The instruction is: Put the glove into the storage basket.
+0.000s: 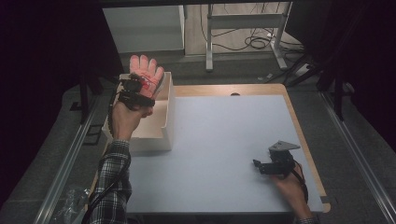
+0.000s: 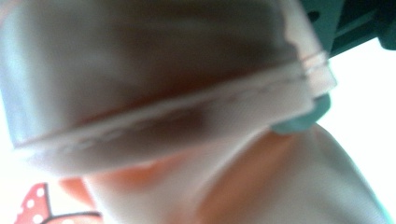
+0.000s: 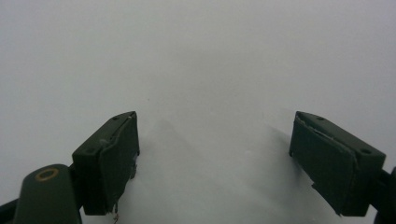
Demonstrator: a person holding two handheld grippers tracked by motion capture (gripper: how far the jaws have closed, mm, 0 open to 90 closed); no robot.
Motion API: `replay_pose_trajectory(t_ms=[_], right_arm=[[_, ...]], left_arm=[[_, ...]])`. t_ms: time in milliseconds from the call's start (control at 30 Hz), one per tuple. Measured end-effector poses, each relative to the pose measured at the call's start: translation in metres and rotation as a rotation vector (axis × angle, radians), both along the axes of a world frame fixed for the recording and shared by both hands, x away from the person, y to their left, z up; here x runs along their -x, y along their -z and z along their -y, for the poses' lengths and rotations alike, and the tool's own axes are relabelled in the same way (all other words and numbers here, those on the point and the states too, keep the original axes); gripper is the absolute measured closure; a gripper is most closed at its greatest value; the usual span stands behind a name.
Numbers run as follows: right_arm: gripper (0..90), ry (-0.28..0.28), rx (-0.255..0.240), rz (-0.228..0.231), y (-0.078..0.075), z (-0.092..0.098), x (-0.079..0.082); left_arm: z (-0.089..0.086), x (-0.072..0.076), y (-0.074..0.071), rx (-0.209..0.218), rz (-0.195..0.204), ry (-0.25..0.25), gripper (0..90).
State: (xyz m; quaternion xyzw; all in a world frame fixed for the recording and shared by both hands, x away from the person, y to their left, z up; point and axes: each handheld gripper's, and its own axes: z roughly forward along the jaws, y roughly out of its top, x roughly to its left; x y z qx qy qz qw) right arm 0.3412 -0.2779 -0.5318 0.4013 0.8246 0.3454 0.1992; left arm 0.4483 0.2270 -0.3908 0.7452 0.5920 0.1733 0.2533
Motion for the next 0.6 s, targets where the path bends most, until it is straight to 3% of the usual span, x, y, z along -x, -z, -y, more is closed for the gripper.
replay_pose_trajectory(t_ms=[167,300,600], right_arm=[[16.1,0.0,0.0,0.0,0.0,0.0,0.0],[16.1,0.0,0.0,0.0,0.0,0.0,0.0],[16.1,0.0,0.0,0.001,0.0,0.0,0.0]], left_arm=[[-0.001,-0.007,0.021,0.002,0.001,-0.003,36.9],[0.001,-0.015,0.041,-0.002,-0.026,-0.008,36.7],[0.005,-0.026,0.061,-0.033,-0.059,-0.025,36.1]])
